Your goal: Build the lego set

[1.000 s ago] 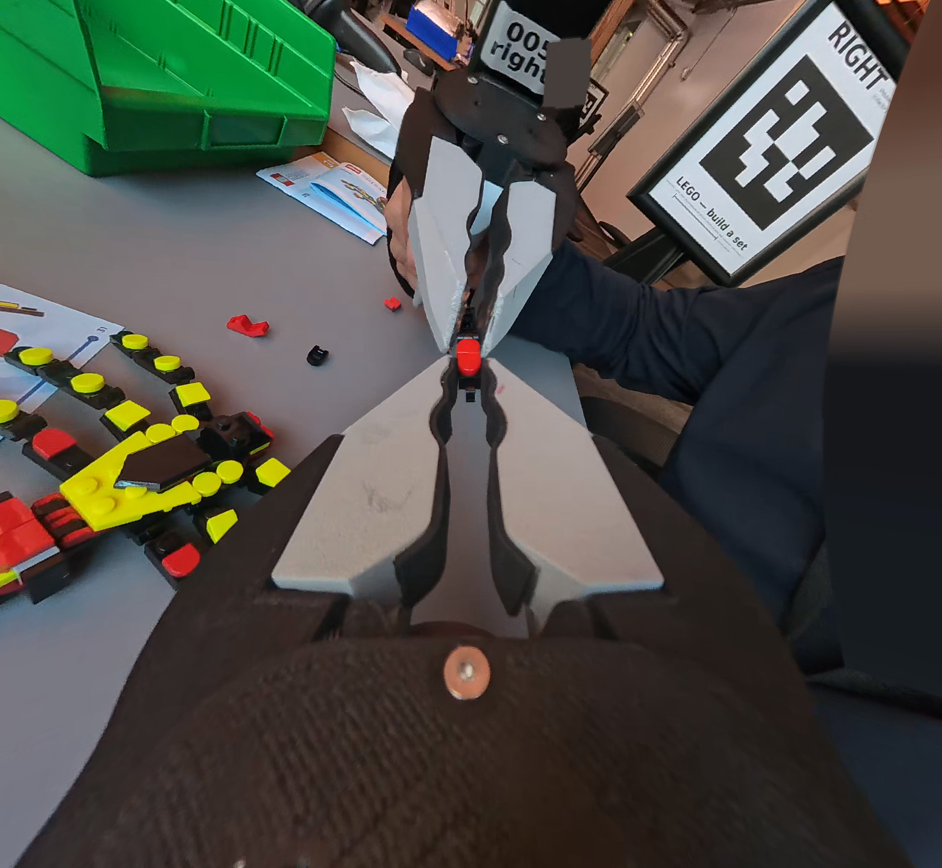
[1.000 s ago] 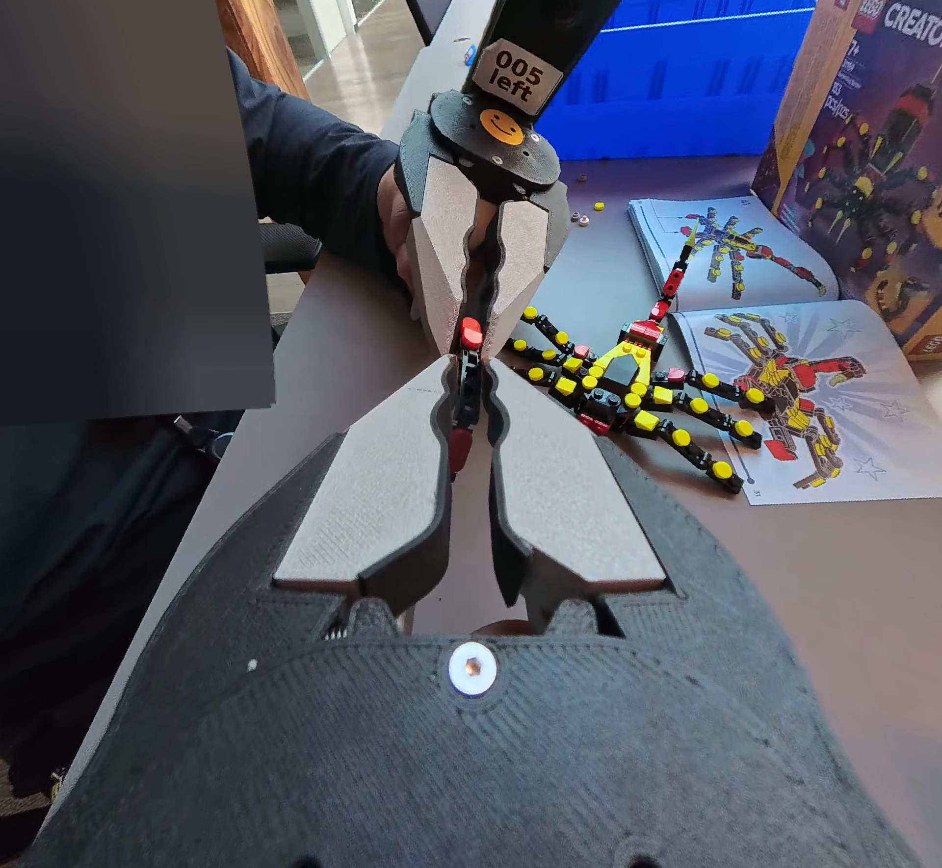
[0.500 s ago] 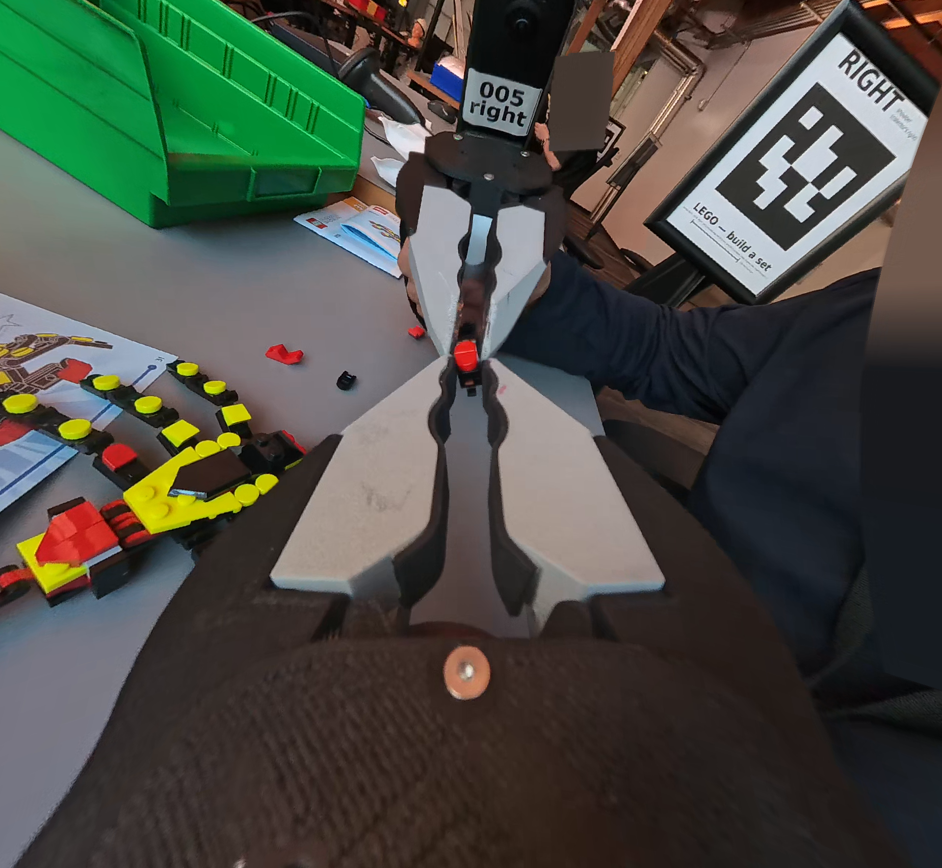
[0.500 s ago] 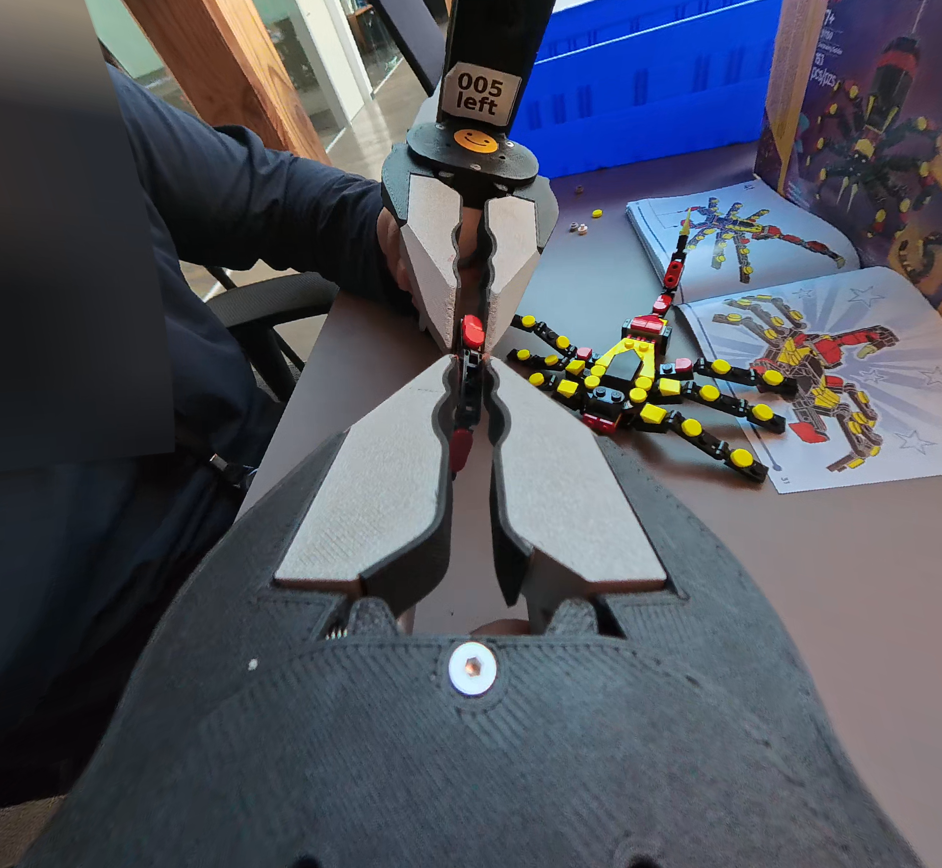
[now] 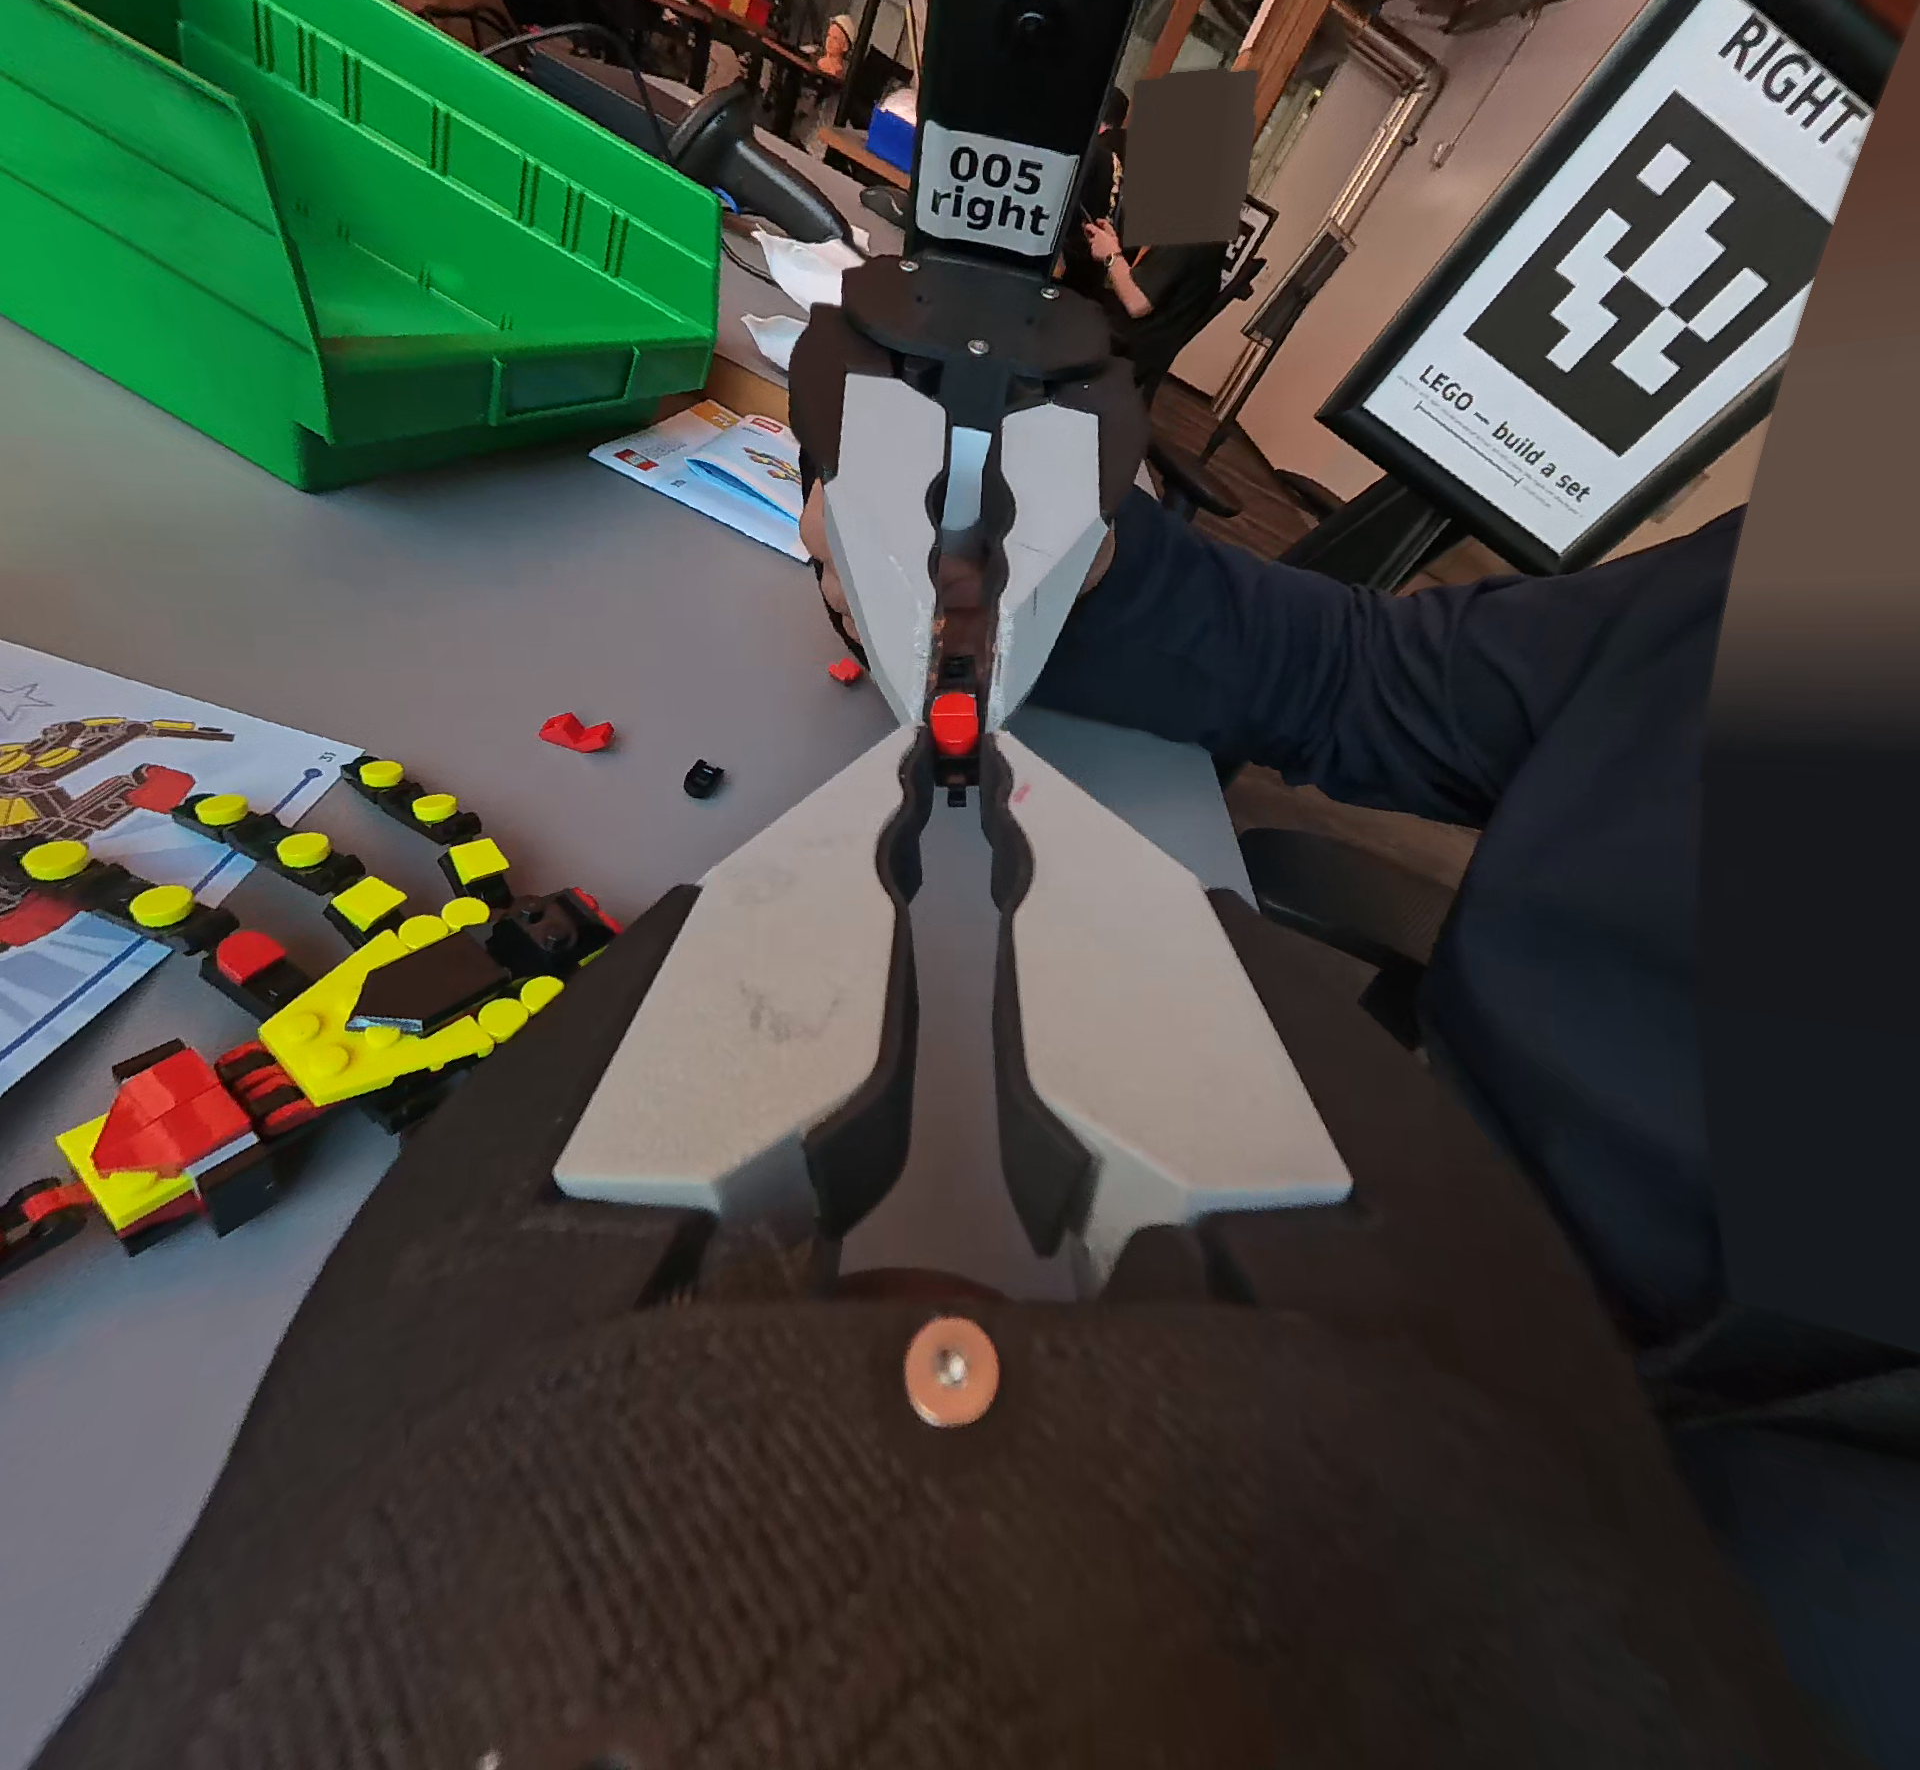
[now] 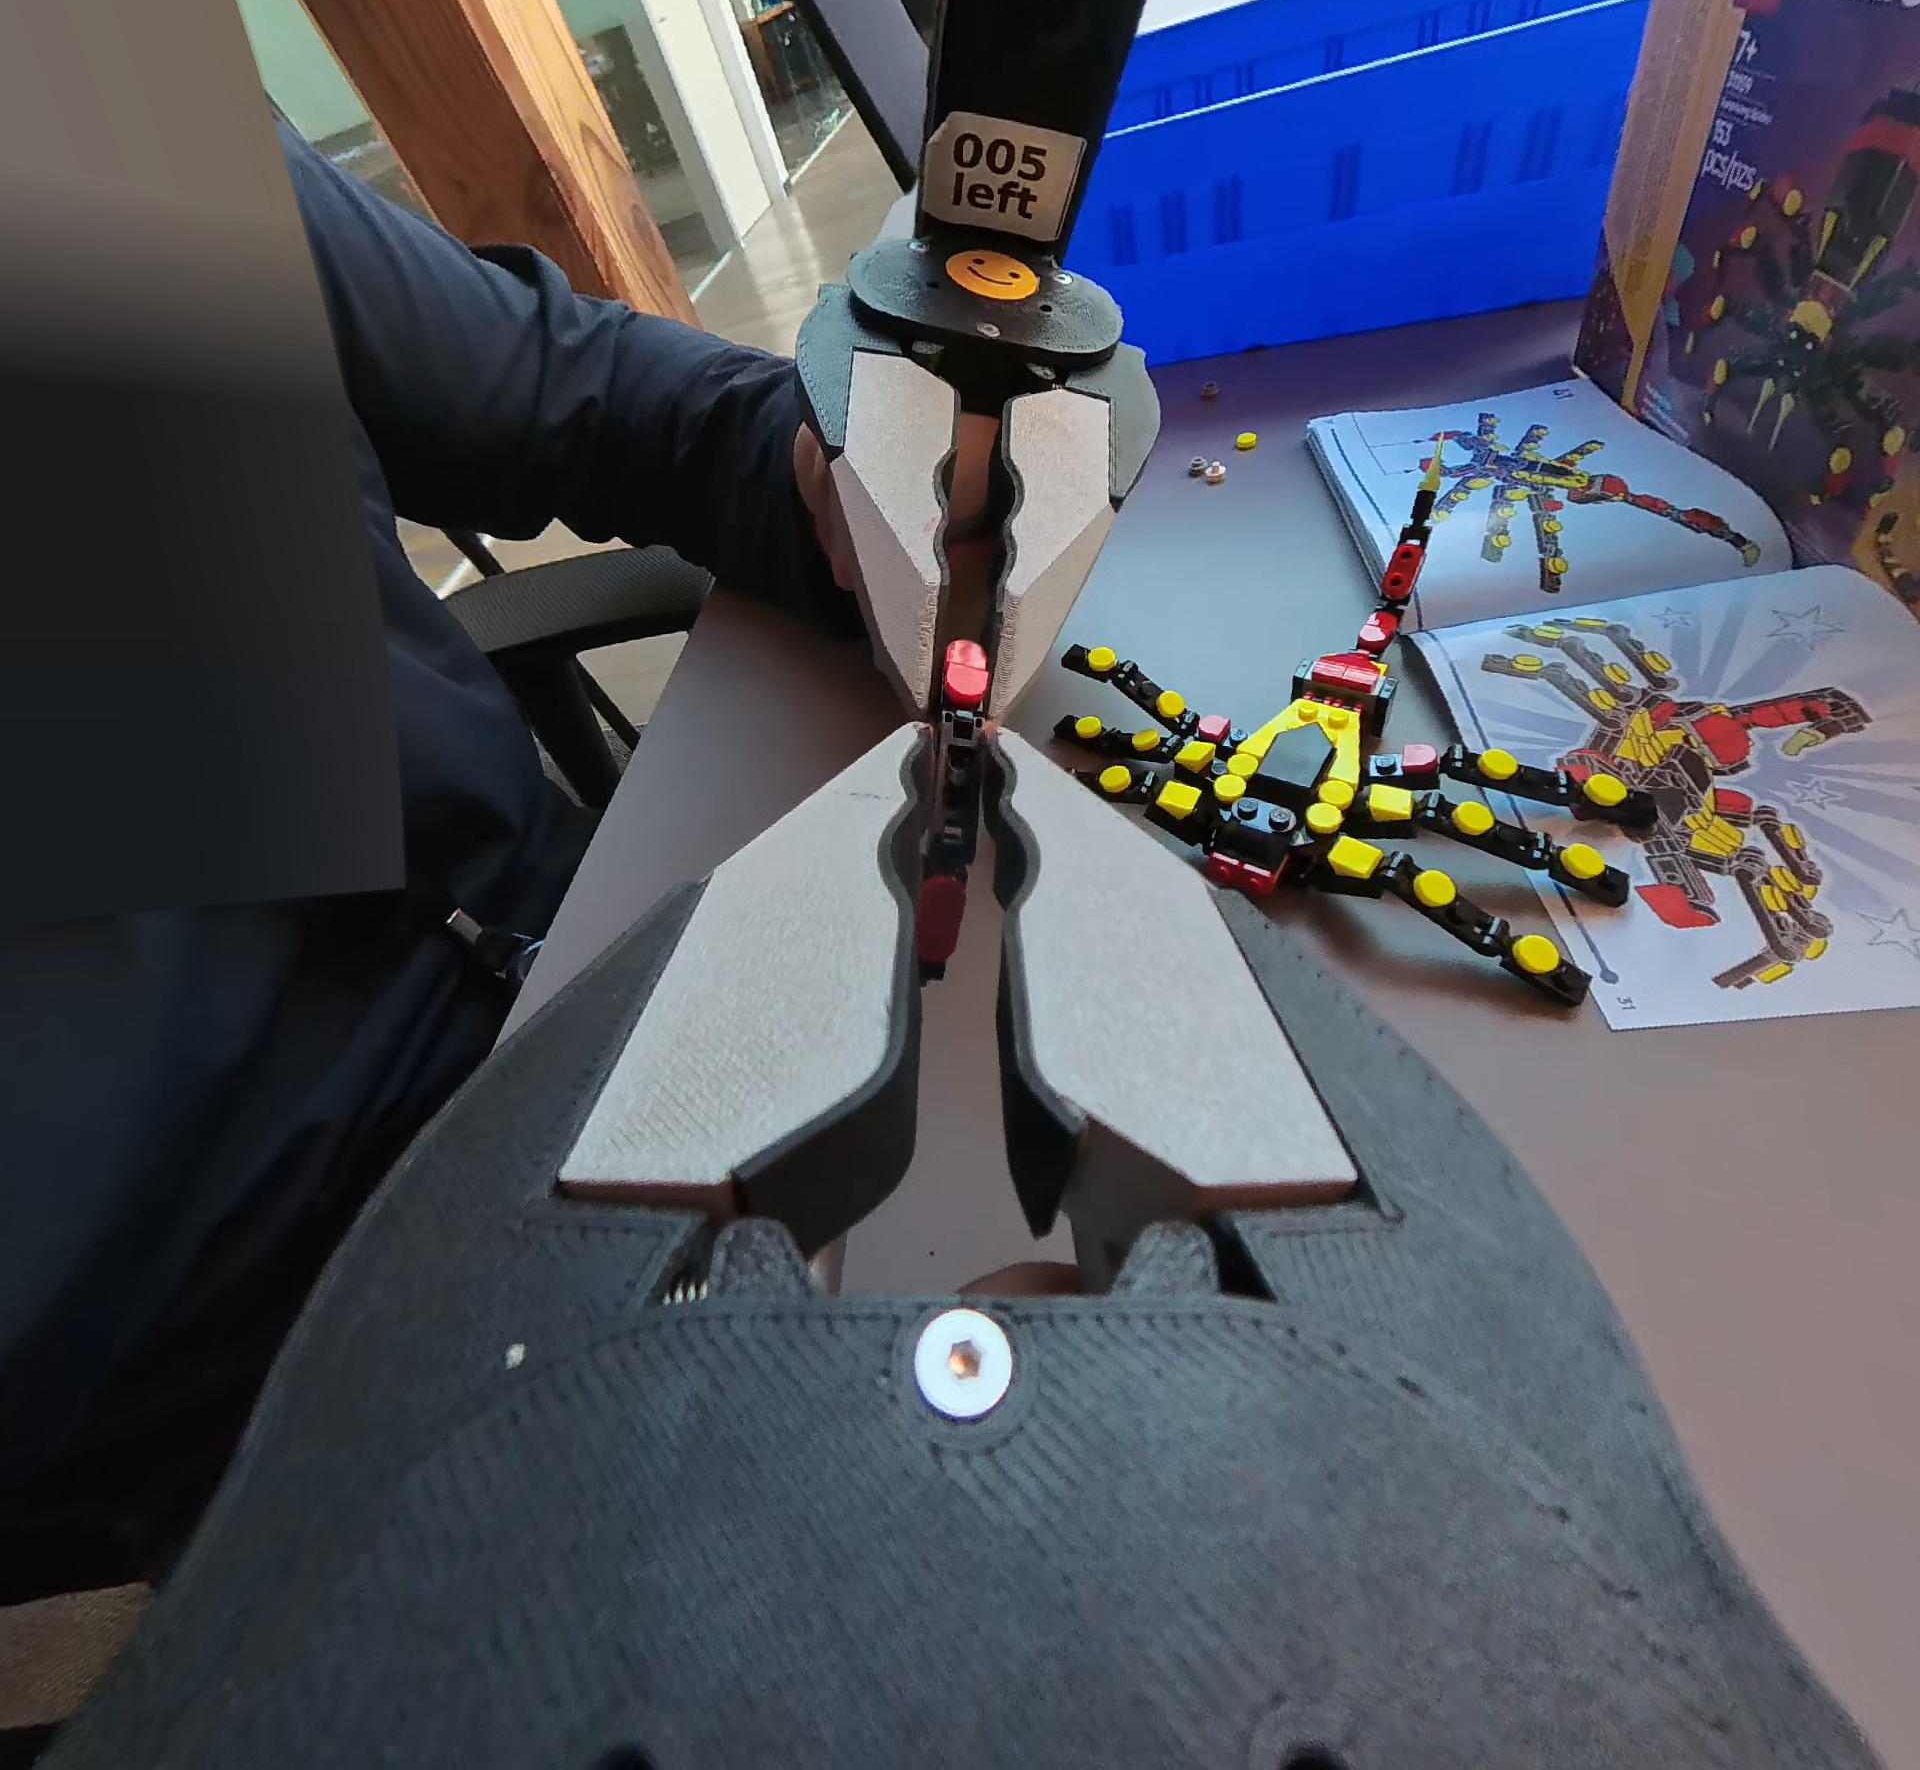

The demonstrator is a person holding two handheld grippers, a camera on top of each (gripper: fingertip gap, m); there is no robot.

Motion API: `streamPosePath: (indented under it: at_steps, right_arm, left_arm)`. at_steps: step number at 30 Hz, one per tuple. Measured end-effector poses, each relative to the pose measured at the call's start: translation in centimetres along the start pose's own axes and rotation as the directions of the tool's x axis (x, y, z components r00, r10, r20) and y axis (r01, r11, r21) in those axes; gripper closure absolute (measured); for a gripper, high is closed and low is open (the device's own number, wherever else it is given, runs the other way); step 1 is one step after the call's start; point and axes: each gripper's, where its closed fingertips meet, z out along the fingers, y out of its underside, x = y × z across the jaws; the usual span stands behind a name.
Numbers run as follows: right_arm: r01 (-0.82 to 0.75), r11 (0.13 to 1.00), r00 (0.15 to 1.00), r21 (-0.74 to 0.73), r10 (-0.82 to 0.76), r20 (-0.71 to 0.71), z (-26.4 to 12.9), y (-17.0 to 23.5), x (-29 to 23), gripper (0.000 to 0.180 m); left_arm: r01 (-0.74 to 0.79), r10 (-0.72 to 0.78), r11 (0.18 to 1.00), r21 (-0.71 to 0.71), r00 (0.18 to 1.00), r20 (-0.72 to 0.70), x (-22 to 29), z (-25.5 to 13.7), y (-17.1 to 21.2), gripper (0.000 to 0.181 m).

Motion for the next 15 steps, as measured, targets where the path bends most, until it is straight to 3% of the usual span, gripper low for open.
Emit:
streamPosePath:
  at_steps: [6, 15]
  right_arm:
    - [0.004, 1.000, 1.000, 0.001, -0.004, -0.012, 0.06, 0.11, 0.29, 0.175]
    - [0.117, 0.993, 0.993, 0.017, -0.117, 0.006, -0.25, -0.31, -0.61, 0.171]
  left_arm:
    - [0.011, -0.011, 1.000, -0.015, 1.000, -0.001, -0.33, 0.02, 0.25, 0.176]
    - [-0.181, 0.182, 0.983, -0.037, 0.983, 0.016, 0.40, 0.12, 0.33, 0.176]
